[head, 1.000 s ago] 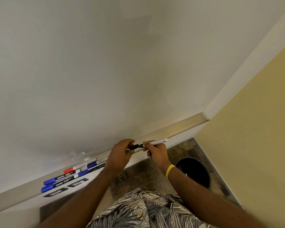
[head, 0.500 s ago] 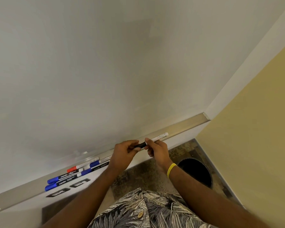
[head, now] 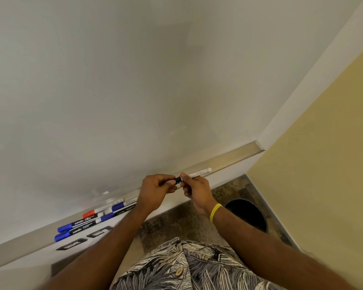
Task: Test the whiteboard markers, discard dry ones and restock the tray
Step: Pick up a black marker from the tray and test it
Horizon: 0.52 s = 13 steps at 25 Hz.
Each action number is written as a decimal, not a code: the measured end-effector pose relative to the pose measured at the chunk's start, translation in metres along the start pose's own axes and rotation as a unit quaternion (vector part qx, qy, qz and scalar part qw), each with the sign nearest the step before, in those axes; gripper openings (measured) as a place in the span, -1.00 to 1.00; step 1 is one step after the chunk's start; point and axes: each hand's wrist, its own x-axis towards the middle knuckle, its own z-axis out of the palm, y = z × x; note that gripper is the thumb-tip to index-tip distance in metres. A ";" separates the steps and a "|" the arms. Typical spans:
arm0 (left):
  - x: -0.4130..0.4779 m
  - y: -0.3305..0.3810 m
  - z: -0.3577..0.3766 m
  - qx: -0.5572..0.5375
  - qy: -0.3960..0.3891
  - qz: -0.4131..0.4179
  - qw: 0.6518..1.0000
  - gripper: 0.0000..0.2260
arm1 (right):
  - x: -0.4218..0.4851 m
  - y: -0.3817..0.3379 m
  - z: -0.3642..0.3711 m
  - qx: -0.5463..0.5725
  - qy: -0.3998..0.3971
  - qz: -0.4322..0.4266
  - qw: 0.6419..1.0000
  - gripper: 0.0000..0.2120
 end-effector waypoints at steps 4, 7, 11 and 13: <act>0.002 -0.002 -0.002 0.001 -0.014 -0.018 1.000 -0.81 | 0.001 0.003 -0.002 -0.009 -0.016 -0.001 1.000 -0.81; 0.002 -0.002 -0.001 -0.012 -0.020 -0.034 0.999 -0.81 | 0.004 0.004 -0.005 -0.006 -0.024 0.007 1.000 -0.81; 0.005 -0.001 -0.001 -0.033 -0.026 -0.047 0.998 -0.83 | 0.006 0.006 -0.006 0.024 -0.033 0.012 0.999 -0.82; 0.007 -0.002 0.000 -0.035 -0.031 -0.051 0.998 -0.82 | 0.009 0.007 -0.009 0.023 -0.041 0.016 0.999 -0.82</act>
